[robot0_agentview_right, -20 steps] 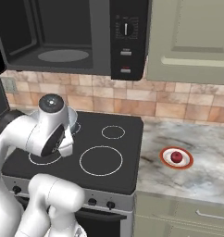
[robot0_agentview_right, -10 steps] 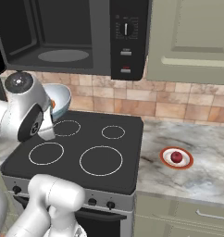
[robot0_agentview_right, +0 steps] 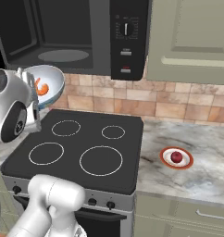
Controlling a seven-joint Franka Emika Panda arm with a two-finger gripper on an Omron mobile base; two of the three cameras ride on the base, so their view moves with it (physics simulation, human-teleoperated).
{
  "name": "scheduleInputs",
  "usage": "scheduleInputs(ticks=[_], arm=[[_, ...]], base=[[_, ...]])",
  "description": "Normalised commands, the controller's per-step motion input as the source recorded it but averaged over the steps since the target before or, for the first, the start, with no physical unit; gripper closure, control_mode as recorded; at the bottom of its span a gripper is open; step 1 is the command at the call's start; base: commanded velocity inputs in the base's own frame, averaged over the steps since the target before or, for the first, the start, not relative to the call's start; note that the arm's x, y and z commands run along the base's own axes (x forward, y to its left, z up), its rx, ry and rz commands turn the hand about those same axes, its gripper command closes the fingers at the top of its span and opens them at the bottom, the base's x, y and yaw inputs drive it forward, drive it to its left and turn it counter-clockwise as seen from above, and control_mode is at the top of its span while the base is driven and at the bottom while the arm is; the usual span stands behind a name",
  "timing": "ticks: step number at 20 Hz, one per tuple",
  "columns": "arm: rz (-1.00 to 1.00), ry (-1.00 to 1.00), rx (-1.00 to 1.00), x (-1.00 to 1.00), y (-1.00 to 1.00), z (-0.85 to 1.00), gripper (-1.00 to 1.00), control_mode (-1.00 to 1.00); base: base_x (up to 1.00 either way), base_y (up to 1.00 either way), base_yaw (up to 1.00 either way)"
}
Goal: Remove the apple from the bowl and place it on the small plate. Then place the bowl with only the shrimp in the microwave, close the door, and press the start button to microwave the shrimp.
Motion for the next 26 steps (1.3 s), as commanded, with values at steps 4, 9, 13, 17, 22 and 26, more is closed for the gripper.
scheduleInputs(ticks=[4, 9, 13, 17, 22, 26], arm=[[-0.09, -0.07, 0.07, -0.03, 0.06, 0.62, 1.00, -1.00], [-0.08, 0.00, 0.10, 0.28, 0.09, 0.75, 1.00, -1.00], [0.00, 0.00, 0.04, 0.63, 0.23, 0.40, 1.00, -1.00], [0.00, 0.00, 0.02, 0.79, 0.28, 0.03, 1.00, -1.00], [0.00, 0.00, 0.01, 0.89, 0.12, 0.00, 1.00, -1.00], [0.00, 0.00, 0.03, 0.87, 0.00, 0.00, 1.00, -1.00]], base=[[0.00, 0.00, 0.00], [0.00, 0.00, 0.00], [0.00, 0.00, 0.00], [0.00, 0.00, 0.00], [0.00, 0.00, 0.00], [0.00, 0.00, 0.00]])
